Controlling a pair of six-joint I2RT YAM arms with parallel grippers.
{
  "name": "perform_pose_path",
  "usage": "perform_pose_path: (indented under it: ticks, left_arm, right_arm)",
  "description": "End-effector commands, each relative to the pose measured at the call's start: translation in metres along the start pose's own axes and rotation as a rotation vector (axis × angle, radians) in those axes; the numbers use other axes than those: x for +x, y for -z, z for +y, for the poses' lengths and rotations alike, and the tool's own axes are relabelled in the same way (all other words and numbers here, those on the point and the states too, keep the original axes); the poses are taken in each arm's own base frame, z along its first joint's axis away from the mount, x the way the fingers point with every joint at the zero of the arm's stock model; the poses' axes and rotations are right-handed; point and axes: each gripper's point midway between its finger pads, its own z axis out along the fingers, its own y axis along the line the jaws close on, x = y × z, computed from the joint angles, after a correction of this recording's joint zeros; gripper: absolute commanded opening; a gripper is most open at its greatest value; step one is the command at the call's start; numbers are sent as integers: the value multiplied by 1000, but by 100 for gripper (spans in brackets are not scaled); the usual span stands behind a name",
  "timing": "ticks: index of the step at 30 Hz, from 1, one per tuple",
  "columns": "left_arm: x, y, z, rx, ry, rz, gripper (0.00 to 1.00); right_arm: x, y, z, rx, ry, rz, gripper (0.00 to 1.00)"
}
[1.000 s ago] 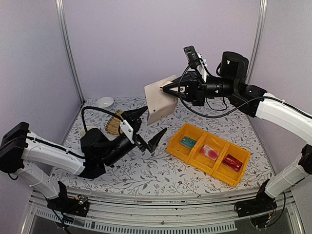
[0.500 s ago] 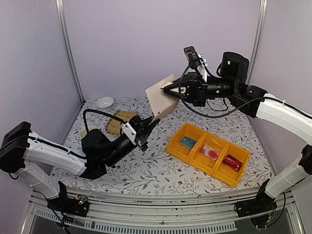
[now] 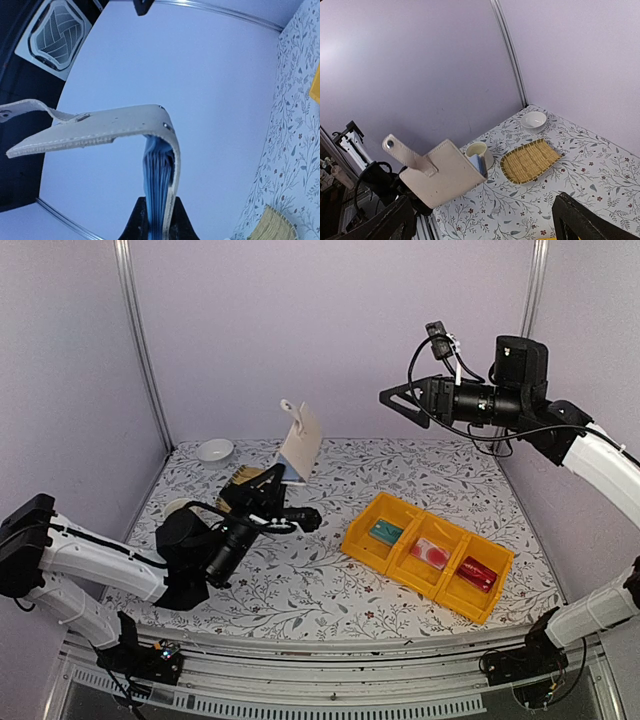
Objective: Take the credit cards out of the card holder
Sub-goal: Pass from the left arm to the right
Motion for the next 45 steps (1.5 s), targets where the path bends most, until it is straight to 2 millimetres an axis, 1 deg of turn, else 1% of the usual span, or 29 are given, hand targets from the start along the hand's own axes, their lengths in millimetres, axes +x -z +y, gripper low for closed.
perform_pose_path:
  ticks: [1,3,5,6,7,8,10,11,13,14,15,18,22,26,27,29,31,33,36,37,38,41,42,43,44,45]
  left_arm:
    - [-15,-5,-30,149,-386,-27,0]
    - [-29,1,-50,214,-476,-79,0]
    - [-37,7,-67,264,-561,-114,0]
    - [-41,9,-70,271,-579,-130,0]
    - [-45,10,-72,271,-584,-147,0]
    - [-47,10,-73,269,-584,-156,0]
    - [-51,10,-70,253,-582,-163,0]
    - [-52,9,-68,244,-584,-161,0]
    - [-57,8,-63,220,-574,-169,0]
    - [-61,8,-60,204,-555,-179,0]
    - [-64,8,-57,190,-542,-189,0]
    - [-70,9,-51,158,-522,-203,0]
    - [-75,10,-49,131,-504,-221,0]
    - [-75,8,-39,87,-474,-203,0]
    - [-74,8,-37,78,-468,-196,0]
    - [-72,8,-38,82,-456,-191,0]
    - [-70,10,-40,91,-446,-188,0]
    - [-68,10,-41,94,-442,-184,0]
    - [-68,10,-38,87,-416,-183,0]
    - [-68,10,-37,85,-404,-185,0]
    - [-68,10,-36,83,-393,-186,0]
    - [-67,9,-31,74,-347,-185,0]
    - [-69,9,-27,65,-300,-189,0]
    - [-72,10,-19,41,-221,-196,15]
    - [-74,12,-7,6,-118,-205,46]
    - [-76,14,5,-24,-5,-213,67]
  right_arm:
    - [-15,-1,-20,140,-34,38,99]
    - [-18,-13,-21,109,-30,61,100]
    - [-18,-26,-27,97,-20,87,100]
    - [-19,-32,-29,92,-5,93,100]
    - [-16,-39,-31,78,-2,111,99]
    - [-6,-49,-34,51,-1,147,99]
    - [12,-63,-28,-51,-29,216,99]
    - [22,-67,-21,-128,-42,249,99]
    - [45,-74,-17,-206,-83,296,99]
    - [55,-76,-16,-234,-97,312,99]
    - [67,-77,-20,-237,-106,326,99]
    - [96,-73,-19,-280,-112,353,99]
    - [114,-70,3,-428,-114,360,99]
    - [143,-78,11,-459,-146,433,100]
    - [147,-76,16,-491,-129,437,97]
    - [149,-71,25,-550,-120,431,91]
    - [150,-66,34,-581,-113,439,77]
    - [146,-61,41,-616,-74,424,59]
    - [141,-56,46,-632,-52,408,27]
    - [138,-55,48,-638,-51,405,11]
    - [137,-54,48,-630,-46,405,4]
    - [132,-51,48,-603,-9,395,2]
    - [129,-50,48,-594,12,388,2]
    - [126,-48,49,-582,29,384,1]
    - [123,-46,49,-569,55,378,2]
    - [119,-44,50,-559,75,373,1]
